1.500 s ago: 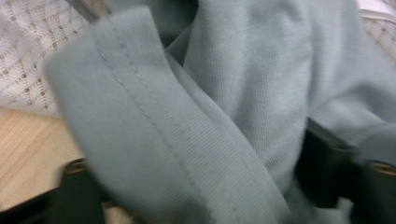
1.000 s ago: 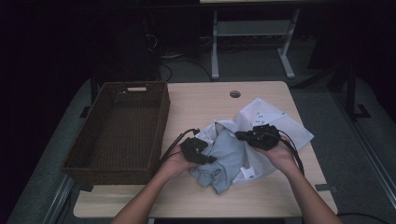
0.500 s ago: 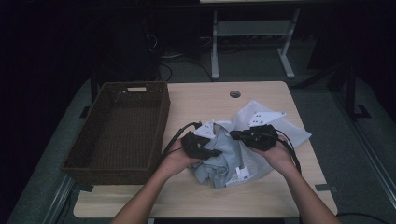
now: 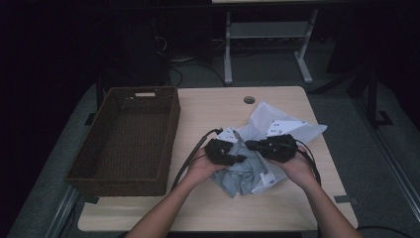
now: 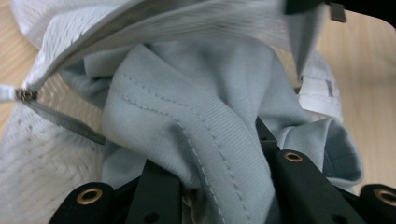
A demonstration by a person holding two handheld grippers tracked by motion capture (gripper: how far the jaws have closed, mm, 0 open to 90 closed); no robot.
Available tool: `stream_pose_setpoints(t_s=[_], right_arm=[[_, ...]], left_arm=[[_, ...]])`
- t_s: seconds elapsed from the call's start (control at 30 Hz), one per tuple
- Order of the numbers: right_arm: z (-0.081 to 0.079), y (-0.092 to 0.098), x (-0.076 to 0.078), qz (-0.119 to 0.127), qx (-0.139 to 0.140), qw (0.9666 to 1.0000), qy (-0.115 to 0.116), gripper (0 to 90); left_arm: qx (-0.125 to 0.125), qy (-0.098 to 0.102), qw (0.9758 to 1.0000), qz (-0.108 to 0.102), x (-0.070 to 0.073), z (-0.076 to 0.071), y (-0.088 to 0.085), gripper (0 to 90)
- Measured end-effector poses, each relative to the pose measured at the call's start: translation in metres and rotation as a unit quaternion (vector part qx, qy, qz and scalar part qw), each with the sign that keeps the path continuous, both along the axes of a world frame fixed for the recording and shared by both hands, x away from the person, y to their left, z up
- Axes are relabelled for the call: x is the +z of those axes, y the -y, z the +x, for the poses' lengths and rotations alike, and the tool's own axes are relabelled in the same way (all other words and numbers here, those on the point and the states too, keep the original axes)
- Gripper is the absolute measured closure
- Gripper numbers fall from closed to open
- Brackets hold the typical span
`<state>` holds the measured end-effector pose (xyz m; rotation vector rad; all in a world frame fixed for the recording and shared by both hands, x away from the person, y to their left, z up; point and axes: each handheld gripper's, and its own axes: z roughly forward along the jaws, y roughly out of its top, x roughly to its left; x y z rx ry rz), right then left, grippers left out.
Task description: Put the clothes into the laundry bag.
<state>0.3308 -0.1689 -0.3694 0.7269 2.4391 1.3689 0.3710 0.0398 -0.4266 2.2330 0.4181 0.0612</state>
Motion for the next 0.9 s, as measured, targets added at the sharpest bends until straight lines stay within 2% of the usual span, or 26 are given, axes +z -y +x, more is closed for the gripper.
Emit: stream_pose_setpoints(t_s=[0.2,0.3,0.43,0.57,0.7,0.8,0.9], right_arm=[[-0.003,0.002,-0.004,0.003,0.005,0.9999,-0.009,88.4],[-0.003,0.002,-0.005,0.000,0.005,0.9999,-0.009,88.4],[-0.001,0.005,-0.009,-0.004,-0.001,0.9999,-0.014,88.4],[0.000,0.009,-0.010,-0.003,-0.008,0.9998,-0.017,88.3],[0.002,0.013,-0.012,-0.005,-0.012,0.9998,-0.016,88.3],[0.002,0.014,-0.012,-0.004,-0.014,0.9998,-0.017,88.3],[0.003,0.014,-0.012,-0.005,-0.014,0.9998,-0.016,88.3]], left_arm=[[0.016,-0.020,0.9997,0.004,-0.022,0.002,0.011,66.7],[0.020,-0.028,0.9993,-0.011,-0.024,0.002,0.008,55.9],[0.026,-0.037,0.9989,-0.014,-0.016,0.000,-0.004,37.1],[0.043,-0.033,0.9983,-0.022,-0.003,-0.007,-0.022,31.7],[0.061,-0.031,0.9974,-0.024,0.003,-0.017,-0.043,27.8],[0.070,-0.032,0.9969,-0.011,-0.001,-0.023,-0.055,27.8],[0.075,-0.034,0.9961,0.030,-0.014,-0.027,-0.062,27.9]])
